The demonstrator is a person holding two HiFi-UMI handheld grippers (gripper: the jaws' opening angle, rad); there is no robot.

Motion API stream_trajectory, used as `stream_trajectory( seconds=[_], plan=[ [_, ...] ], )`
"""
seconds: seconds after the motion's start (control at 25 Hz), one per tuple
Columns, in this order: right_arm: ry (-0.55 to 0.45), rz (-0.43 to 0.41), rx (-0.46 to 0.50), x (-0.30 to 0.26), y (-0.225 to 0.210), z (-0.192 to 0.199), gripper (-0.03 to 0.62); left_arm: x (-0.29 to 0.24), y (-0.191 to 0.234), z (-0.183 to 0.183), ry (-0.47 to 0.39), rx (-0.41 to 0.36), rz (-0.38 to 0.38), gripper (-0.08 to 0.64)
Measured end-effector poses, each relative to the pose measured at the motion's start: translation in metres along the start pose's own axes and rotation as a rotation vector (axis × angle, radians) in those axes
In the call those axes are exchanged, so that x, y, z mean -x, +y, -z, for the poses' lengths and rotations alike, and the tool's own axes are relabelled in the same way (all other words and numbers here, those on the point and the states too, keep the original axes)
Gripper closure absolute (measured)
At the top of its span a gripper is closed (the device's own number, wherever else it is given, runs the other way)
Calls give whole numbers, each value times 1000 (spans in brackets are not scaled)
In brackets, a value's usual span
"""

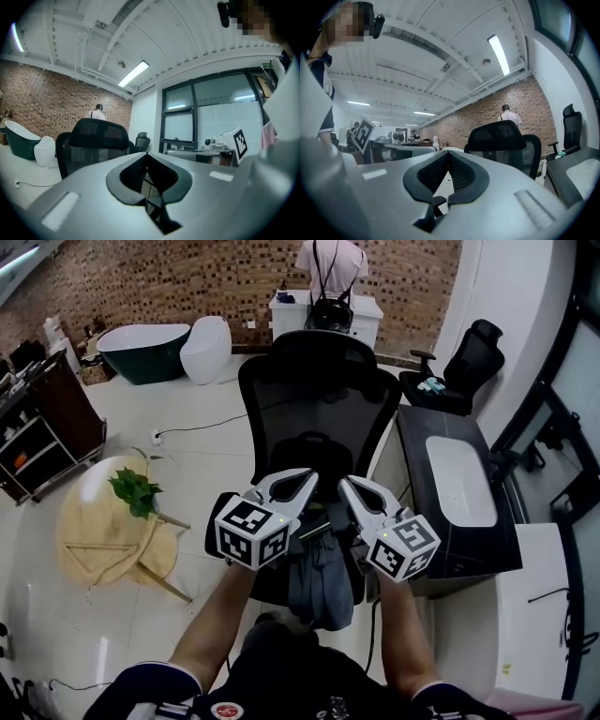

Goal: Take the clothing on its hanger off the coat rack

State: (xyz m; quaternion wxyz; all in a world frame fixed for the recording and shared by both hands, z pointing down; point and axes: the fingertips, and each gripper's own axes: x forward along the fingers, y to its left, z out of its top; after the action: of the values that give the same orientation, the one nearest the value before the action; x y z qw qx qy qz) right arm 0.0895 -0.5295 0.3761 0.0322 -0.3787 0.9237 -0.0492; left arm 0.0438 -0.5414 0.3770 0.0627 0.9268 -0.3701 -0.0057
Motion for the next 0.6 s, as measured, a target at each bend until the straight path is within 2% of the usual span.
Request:
stream_trajectory(
  seconds=[0.6],
  plan=[
    [-18,-18,28,6,5,-13,592,3,-10,1,4,-3,4,549]
  ],
)
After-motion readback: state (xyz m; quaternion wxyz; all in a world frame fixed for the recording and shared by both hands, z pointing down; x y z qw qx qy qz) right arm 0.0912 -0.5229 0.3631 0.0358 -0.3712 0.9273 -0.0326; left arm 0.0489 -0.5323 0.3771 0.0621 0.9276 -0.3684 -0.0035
